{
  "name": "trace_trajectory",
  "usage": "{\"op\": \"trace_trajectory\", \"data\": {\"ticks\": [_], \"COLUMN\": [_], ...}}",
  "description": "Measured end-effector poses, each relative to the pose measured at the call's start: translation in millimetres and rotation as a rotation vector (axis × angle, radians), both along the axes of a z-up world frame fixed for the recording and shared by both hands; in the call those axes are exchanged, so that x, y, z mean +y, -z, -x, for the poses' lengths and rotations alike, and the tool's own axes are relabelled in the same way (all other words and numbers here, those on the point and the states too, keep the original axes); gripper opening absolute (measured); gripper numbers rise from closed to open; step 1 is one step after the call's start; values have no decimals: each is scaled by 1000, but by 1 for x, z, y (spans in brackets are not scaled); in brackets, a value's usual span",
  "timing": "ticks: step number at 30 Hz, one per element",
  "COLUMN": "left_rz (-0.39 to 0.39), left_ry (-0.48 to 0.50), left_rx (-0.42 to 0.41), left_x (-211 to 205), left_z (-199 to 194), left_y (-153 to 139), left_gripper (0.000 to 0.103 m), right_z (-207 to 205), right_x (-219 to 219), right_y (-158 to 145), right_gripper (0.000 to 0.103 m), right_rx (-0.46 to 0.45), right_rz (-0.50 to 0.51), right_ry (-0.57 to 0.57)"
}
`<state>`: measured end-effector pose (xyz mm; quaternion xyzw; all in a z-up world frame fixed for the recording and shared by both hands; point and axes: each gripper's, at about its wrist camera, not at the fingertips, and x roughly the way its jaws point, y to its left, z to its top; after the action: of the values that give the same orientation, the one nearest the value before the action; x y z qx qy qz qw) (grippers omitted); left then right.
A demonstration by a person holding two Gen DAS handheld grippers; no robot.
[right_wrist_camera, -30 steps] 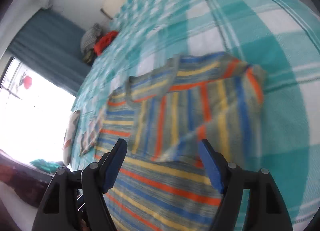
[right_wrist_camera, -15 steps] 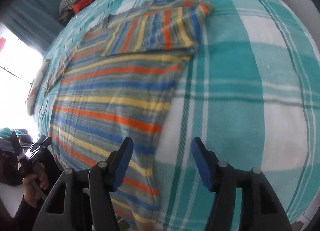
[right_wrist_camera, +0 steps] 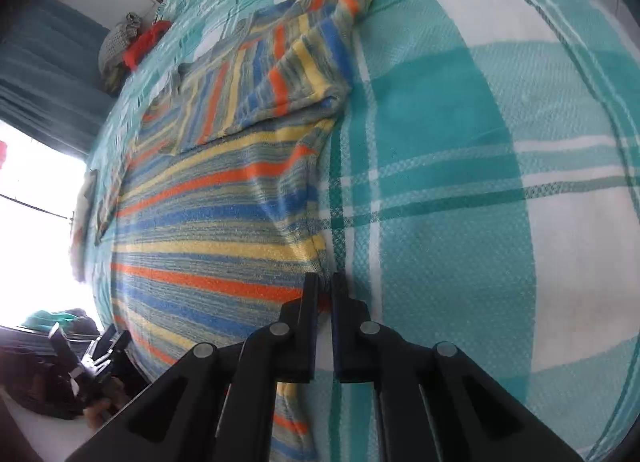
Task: Fold small clothes
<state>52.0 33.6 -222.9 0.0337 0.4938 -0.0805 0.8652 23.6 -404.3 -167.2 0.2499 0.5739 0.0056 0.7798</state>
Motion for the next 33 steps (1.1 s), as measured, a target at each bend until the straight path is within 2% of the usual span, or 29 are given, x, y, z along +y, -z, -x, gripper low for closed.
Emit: {"op": "trace_trajectory", "data": {"ticks": [3, 5, 6, 7, 8, 9, 10, 11, 13, 15, 16, 17, 20, 24, 27, 30, 32, 33], "left_rz": [-18, -10, -4, 2, 9, 16, 16, 13, 10, 39, 62, 83, 115, 168, 216, 246, 217, 194], "left_ry": [21, 15, 9, 2, -4, -6, -5, -2, 6, 17, 22, 22, -8, -153, -332, -420, -423, -417], "left_rx": [-6, 5, 11, 15, 16, 17, 18, 20, 32, 48, 44, 34, -23, -61, 4, 110, 158, 165], "left_x": [-2, 1, 3, 5, 6, 7, 7, 6, 5, 9, 13, 19, 46, 104, 150, 170, 166, 161], "left_z": [0, 1, 1, 2, 2, 2, 1, 1, 0, -2, -5, -9, -46, -133, -193, -226, -237, -239], "left_y": [0, -1, -2, -3, -3, -4, -4, -3, -4, -12, -20, -29, -63, -93, -74, -37, -17, -12], "left_gripper": [103, 103, 103, 102, 102, 102, 102, 102, 102, 102, 102, 102, 102, 102, 102, 101, 93, 80], "right_z": [-6, -7, -4, 2, 10, 18, 25, 34, 45, 49, 53, 60, 80, 92, 92, 87, 87, 88], "right_x": [21, 31, 35, 41, 41, 48, 54, 62, 78, 98, 104, 108, 112, 117, 124, 129, 130, 131], "right_y": [4, -2, -9, -20, -32, -45, -54, -61, -55, -27, -12, -2, -12, -30, -29, -18, -13, -11], "right_gripper": [5, 15, 28, 34, 34, 38, 49, 54, 73, 73, 73, 73, 74, 75, 76, 76, 76, 76], "right_rx": [11, -1, -8, -33, -78, -130, -179, -221, -247, -161, -105, -88, -181, -290, -320, -287, -271, -267], "right_rz": [123, 166, 202, 243, 260, 255, 242, 220, 144, 117, 153, 187, 213, 176, 151, 99, 66, 68], "right_ry": [-60, -67, -57, -47, -52, -68, -82, -91, -115, -159, -167, -167, -135, -141, -158, -138, -128, -133]}}
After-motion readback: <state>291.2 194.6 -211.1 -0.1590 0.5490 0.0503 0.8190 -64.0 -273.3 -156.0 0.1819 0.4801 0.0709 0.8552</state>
